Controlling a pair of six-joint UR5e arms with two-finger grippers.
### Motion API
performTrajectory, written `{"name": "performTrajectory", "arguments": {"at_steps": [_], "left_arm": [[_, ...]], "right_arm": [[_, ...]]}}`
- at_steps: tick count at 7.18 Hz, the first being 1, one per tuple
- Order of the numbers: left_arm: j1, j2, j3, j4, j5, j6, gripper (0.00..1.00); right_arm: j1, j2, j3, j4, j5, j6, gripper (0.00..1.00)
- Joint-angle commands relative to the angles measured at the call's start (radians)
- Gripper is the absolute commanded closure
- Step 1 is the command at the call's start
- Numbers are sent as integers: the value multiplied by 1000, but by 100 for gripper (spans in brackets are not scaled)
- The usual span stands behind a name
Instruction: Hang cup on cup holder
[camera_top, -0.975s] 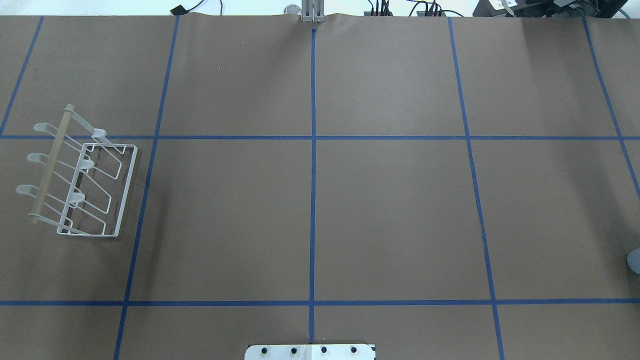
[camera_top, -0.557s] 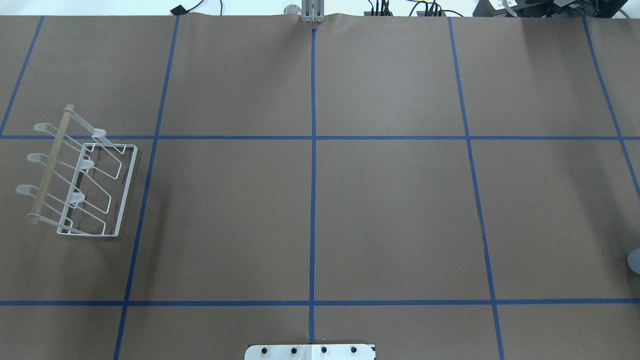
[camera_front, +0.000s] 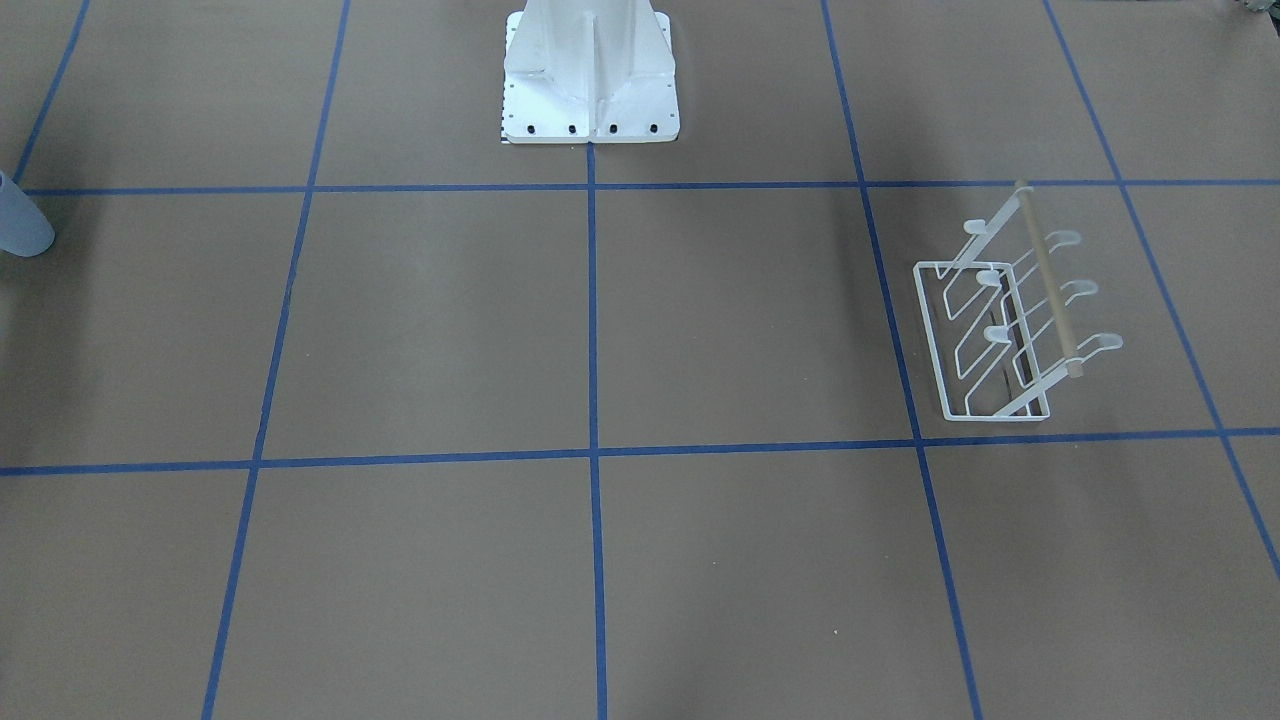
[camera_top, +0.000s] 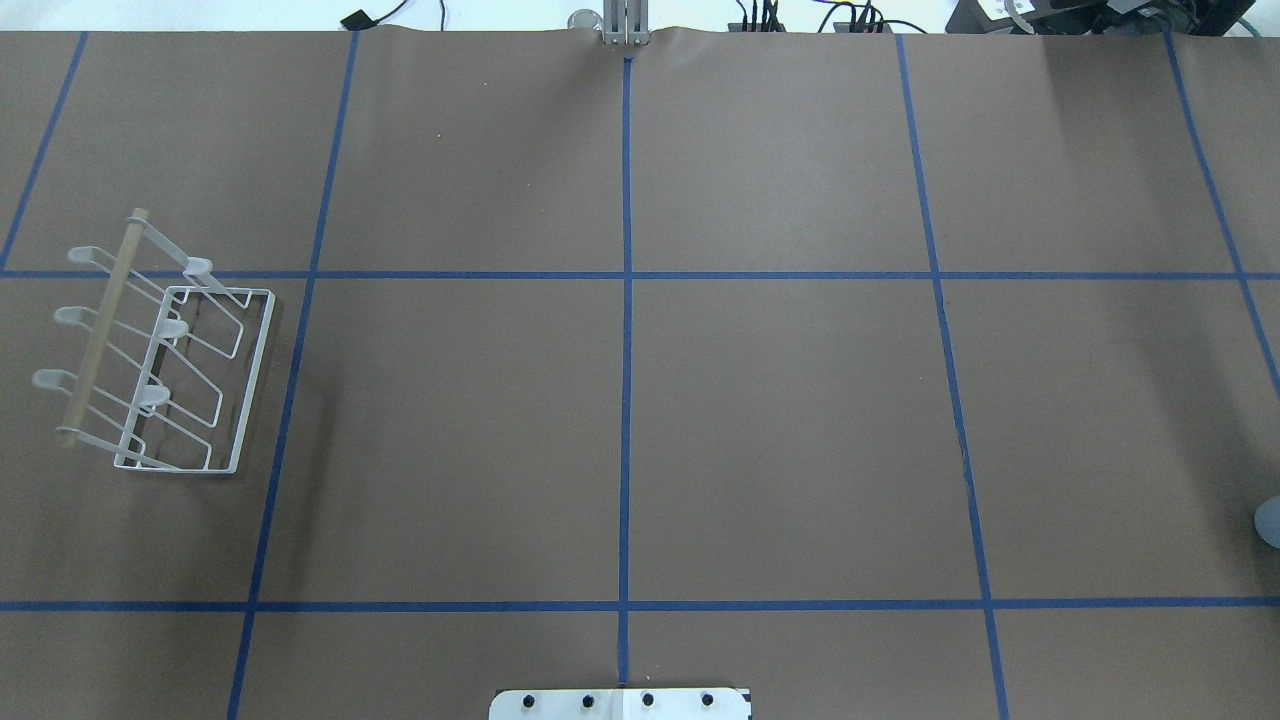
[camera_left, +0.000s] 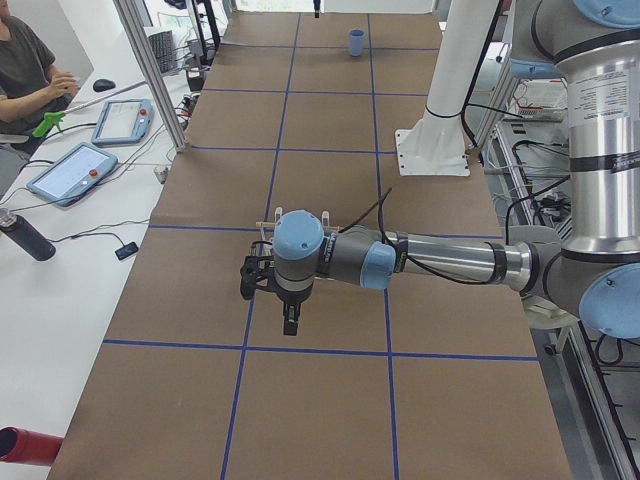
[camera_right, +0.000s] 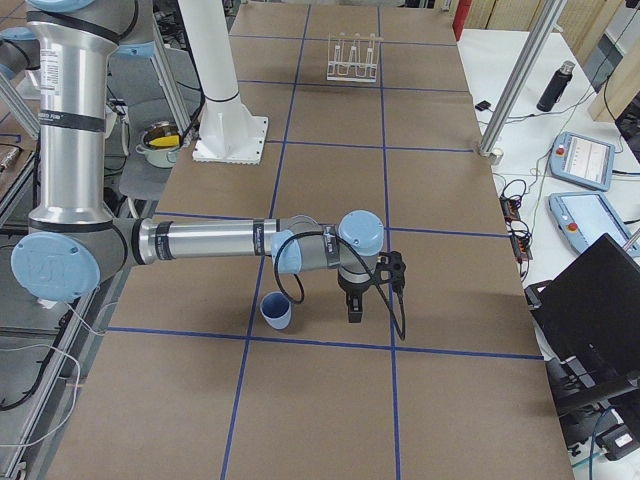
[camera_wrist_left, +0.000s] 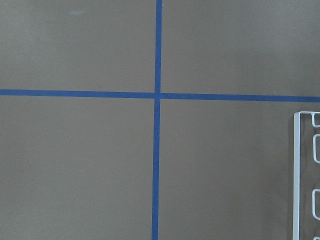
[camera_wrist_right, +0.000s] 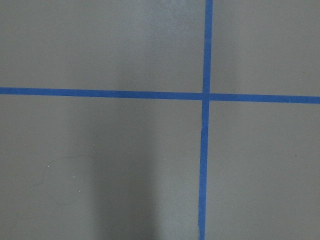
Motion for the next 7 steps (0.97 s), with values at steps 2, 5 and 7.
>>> {"name": "performTrajectory", "arguments": {"at_steps": [2,5,7], "left_arm": [[0,1,0,0,0,0,1],[0,2,3,0,0,0,1],[0,2,-3,0,0,0,1]], "right_arm": [[-52,-152,51,186,4,43,0],[-97,-267,100,188,7,32,0],[-130,-301,100,188,9,29,0]]}}
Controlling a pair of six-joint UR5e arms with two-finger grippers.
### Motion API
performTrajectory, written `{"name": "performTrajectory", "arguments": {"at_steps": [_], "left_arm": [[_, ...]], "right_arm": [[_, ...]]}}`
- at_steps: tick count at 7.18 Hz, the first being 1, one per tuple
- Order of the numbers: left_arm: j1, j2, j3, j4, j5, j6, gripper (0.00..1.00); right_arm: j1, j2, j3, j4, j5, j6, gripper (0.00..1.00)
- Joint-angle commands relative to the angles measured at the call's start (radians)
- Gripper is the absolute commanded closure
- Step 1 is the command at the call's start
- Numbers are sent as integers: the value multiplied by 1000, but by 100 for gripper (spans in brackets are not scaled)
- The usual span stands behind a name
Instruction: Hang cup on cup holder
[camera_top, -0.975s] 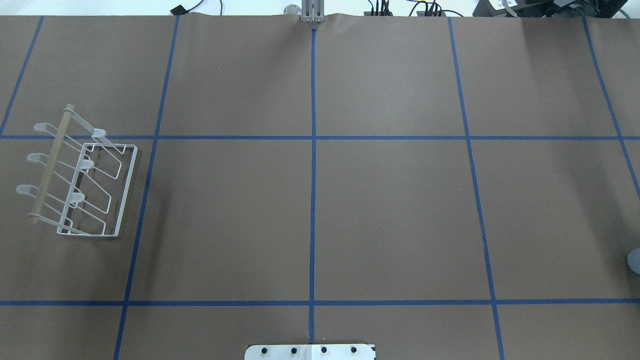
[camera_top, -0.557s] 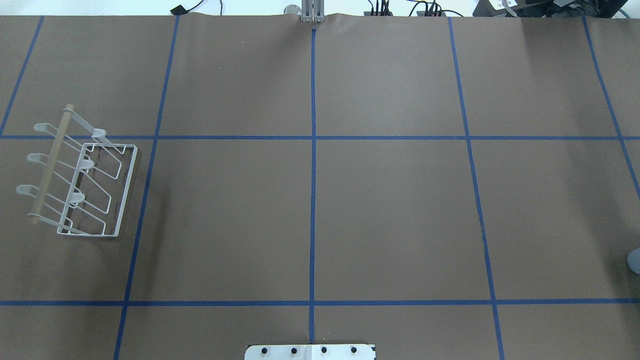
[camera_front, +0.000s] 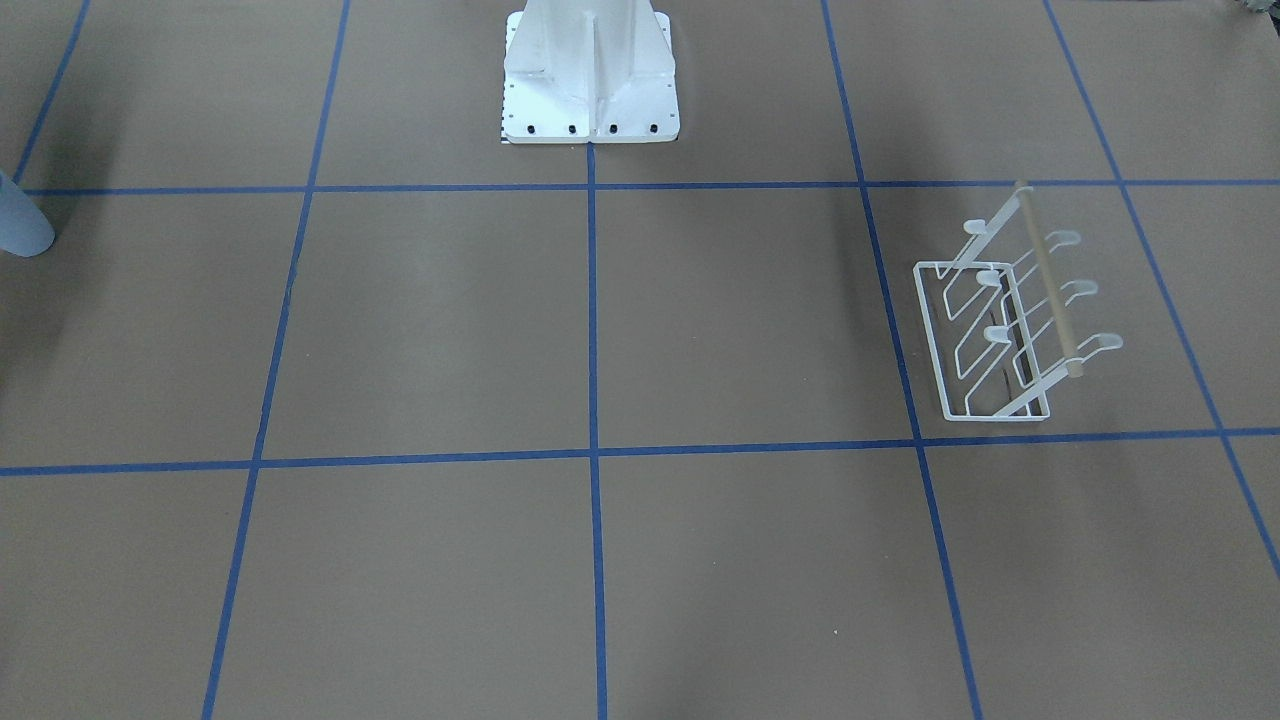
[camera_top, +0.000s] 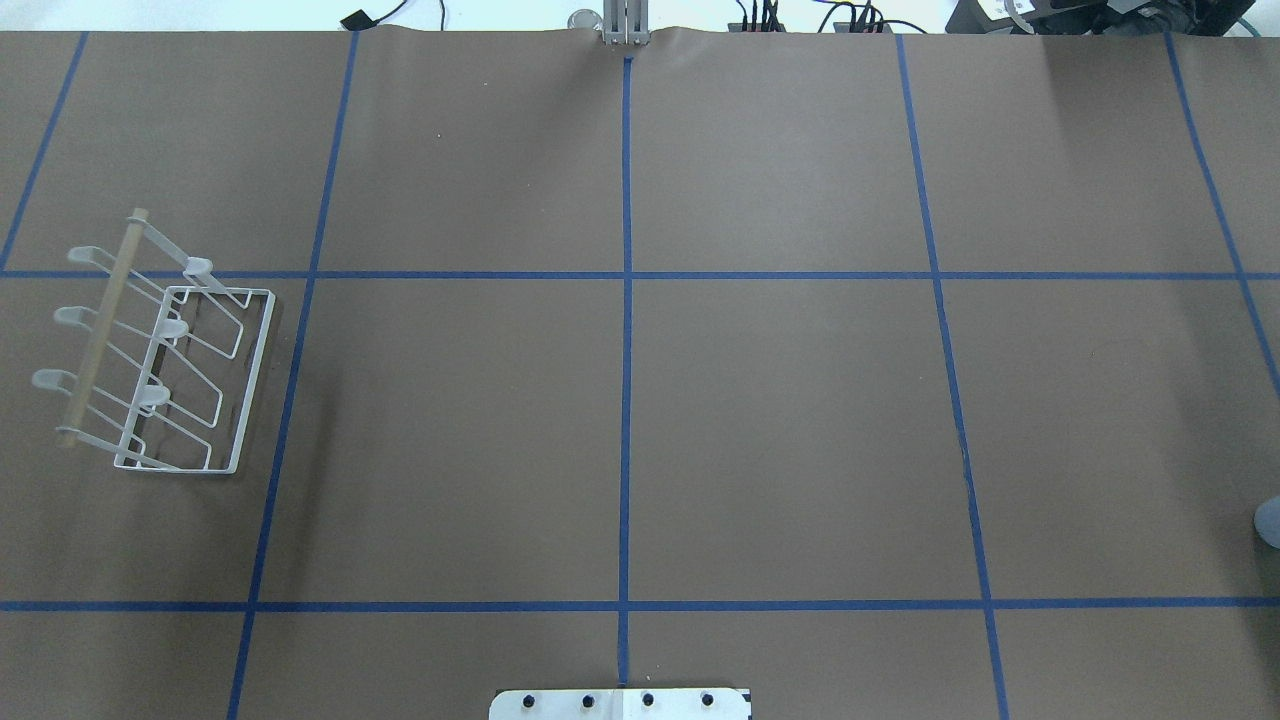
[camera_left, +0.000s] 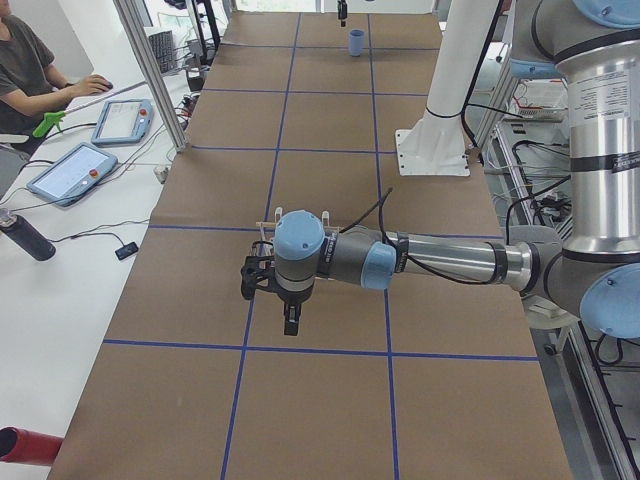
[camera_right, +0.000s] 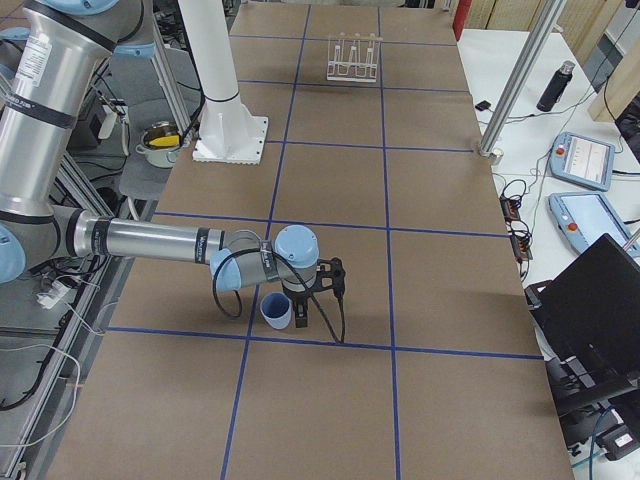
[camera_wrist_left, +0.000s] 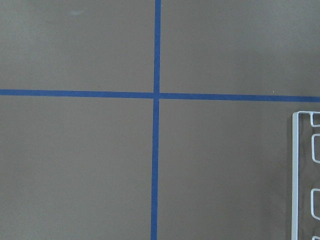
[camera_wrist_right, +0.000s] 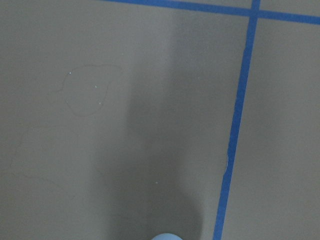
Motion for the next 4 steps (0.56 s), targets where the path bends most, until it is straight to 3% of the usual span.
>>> {"name": "performTrajectory", "arguments": {"at_steps": [1,4], "left_arm": [[0,0,-3,0,0,0,1],[0,0,-4,2,0,-2,1]], "right_arm": [[-30,-30,0,-1,0,-3,0],[-70,-49,-3,0,-20,-74,0]]}}
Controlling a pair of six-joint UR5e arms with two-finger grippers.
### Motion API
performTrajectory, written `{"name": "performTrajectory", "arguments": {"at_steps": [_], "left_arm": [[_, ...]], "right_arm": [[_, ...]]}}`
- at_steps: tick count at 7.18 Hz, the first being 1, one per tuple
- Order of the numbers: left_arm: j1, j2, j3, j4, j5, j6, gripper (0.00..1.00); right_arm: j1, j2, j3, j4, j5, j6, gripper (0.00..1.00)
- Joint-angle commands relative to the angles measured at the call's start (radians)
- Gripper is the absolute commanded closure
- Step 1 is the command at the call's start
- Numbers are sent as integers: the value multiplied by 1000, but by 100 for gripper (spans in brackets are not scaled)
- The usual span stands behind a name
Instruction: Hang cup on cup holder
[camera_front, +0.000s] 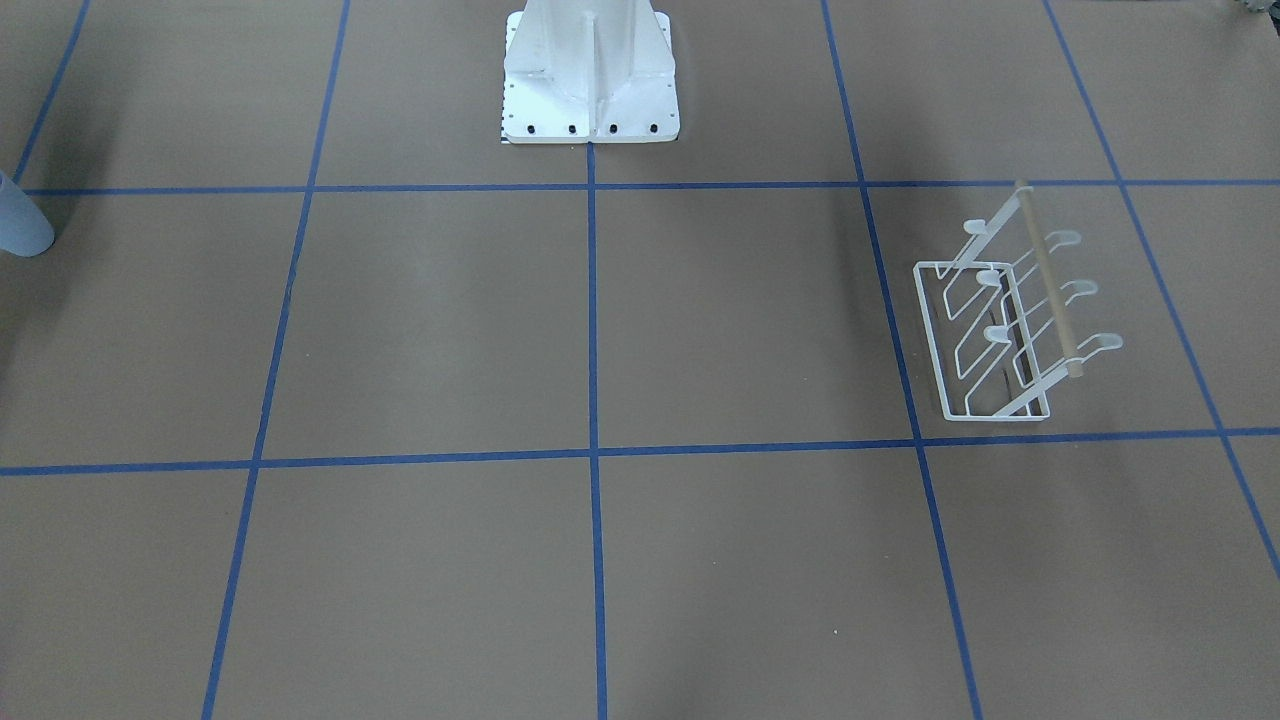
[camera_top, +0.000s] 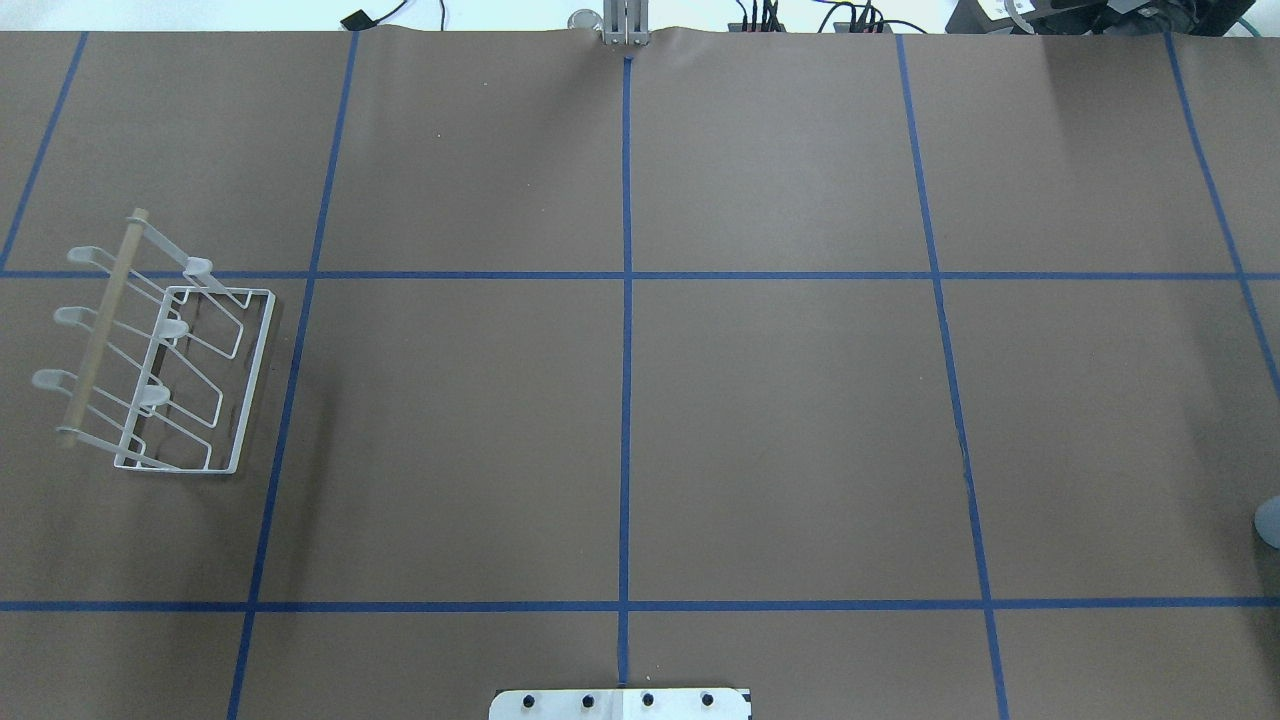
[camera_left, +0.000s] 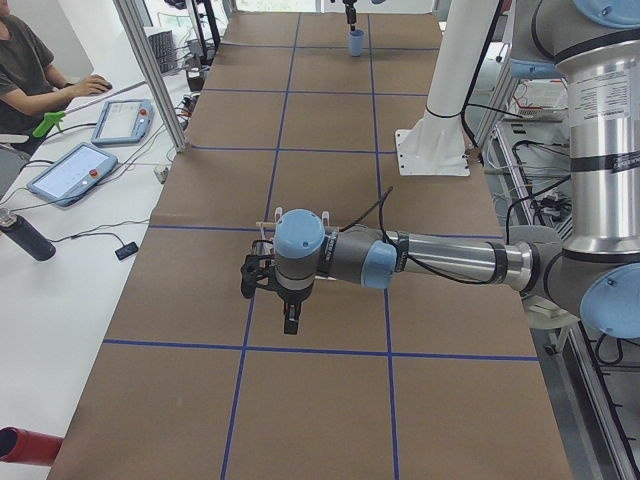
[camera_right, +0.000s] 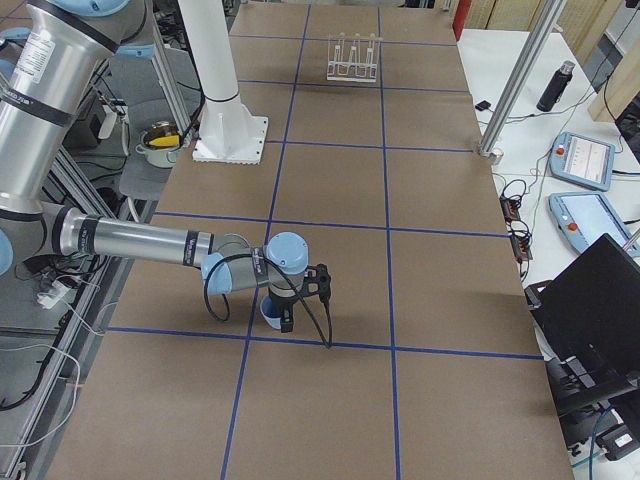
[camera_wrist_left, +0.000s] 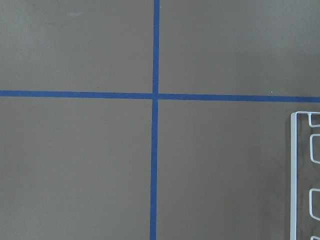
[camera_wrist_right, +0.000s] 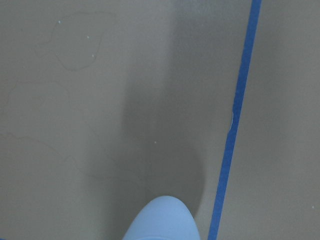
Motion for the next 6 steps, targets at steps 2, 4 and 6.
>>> {"name": "performTrajectory", "arguments": {"at_steps": [2,4,6], "left_arm": [[0,0,-1,1,0,0,1],[0,0,1,1,0,0,1],[0,0,1,1,0,0,1]], "right_arm": [[-35,-6,-3,0,-18,-35,1],[-38,-4,-18,-1,-25,-68,2],[-38,-4,-43,-1,-23,-74,4]]}}
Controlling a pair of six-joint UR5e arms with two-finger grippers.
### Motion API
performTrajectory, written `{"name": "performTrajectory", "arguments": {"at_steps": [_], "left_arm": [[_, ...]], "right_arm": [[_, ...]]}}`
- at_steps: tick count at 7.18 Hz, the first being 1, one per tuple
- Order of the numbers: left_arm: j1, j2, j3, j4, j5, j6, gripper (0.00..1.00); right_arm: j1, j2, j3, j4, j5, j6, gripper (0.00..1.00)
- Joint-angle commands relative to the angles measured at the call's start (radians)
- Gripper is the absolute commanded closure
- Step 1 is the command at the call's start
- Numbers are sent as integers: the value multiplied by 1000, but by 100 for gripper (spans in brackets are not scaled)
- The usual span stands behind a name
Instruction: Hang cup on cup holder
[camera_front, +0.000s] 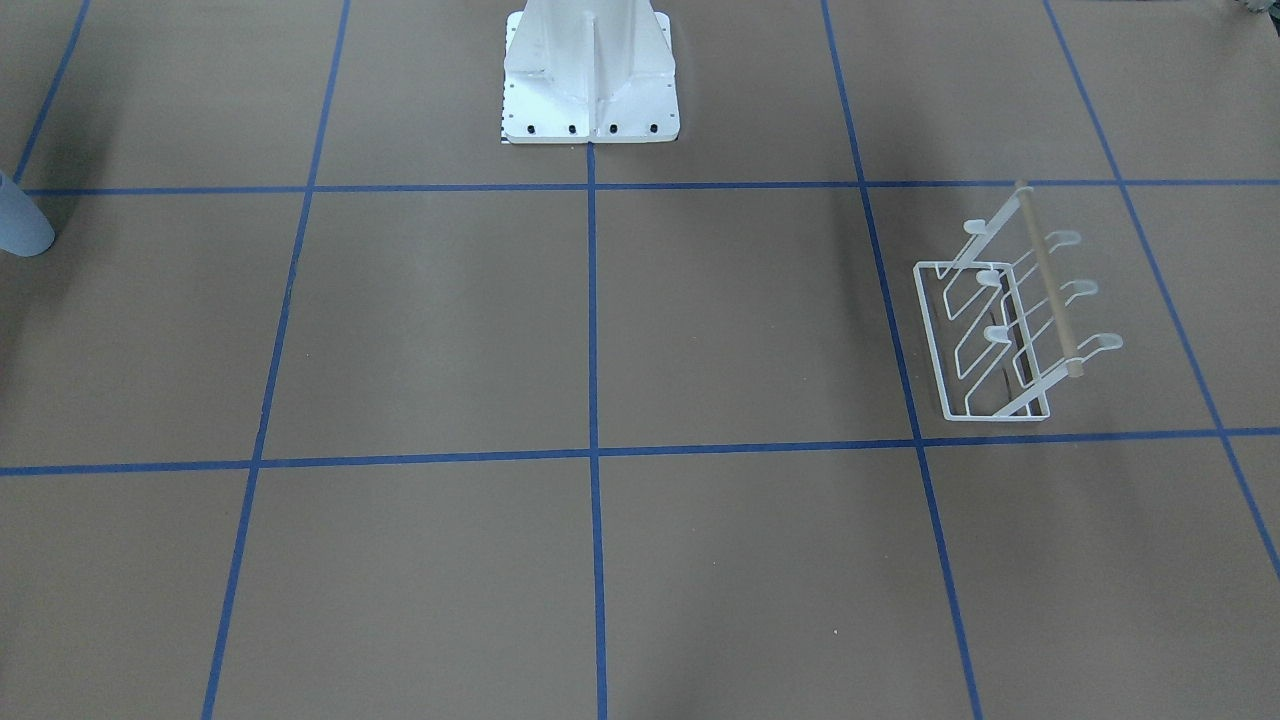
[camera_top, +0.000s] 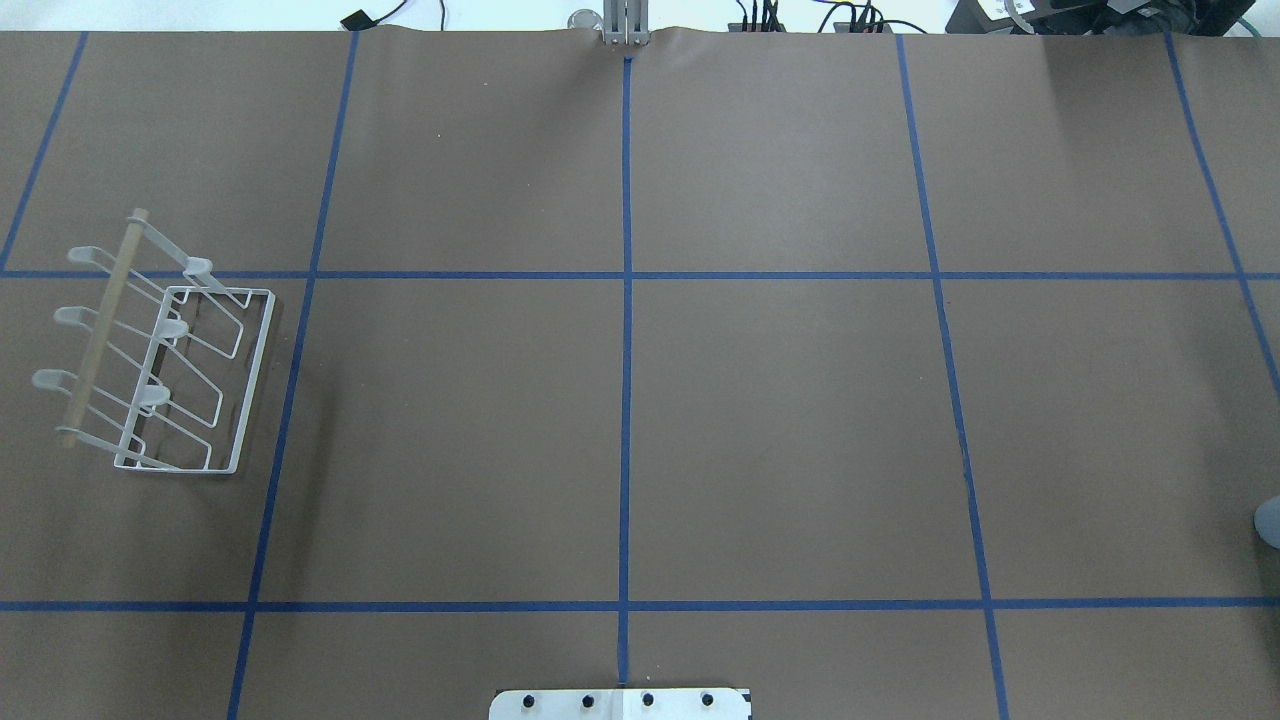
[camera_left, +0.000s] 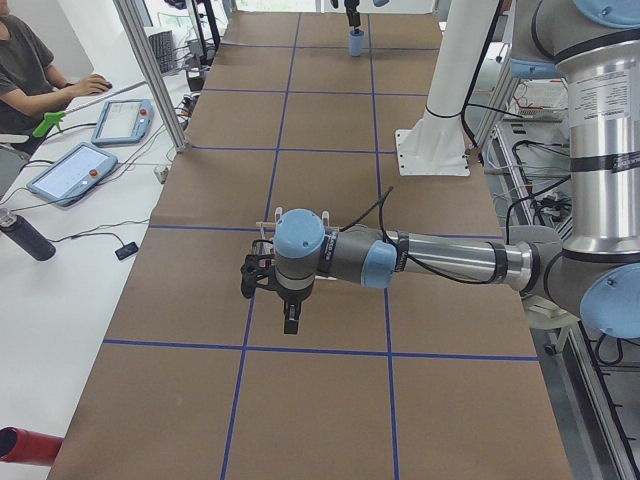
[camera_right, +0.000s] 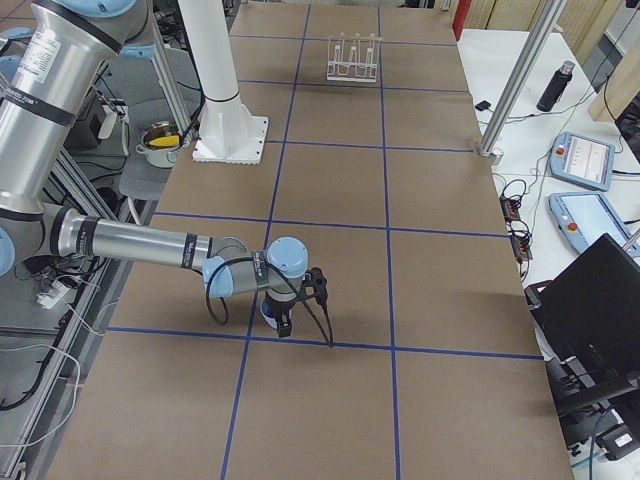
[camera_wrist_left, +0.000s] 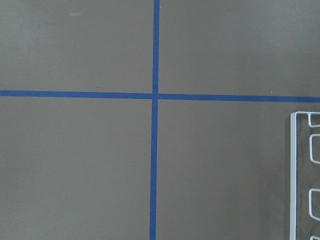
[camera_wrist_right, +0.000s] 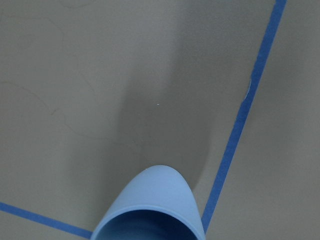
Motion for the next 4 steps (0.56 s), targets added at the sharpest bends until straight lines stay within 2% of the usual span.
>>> {"name": "performTrajectory", "arguments": {"at_steps": [1,2,3,4], "left_arm": [[0,0,0,0,0,0,1],[0,0,0,0,0,0,1],[0,0,0,0,0,0,1],[0,0,2,0,0,0,1]], "right_arm": [[-4,1,-23,-1,4,-5,7],[-4,3,-28,-1,8,-3,19],[-4,7,-43,-2,10,3,61],[-4,12,-52,-2,13,3,100]]}}
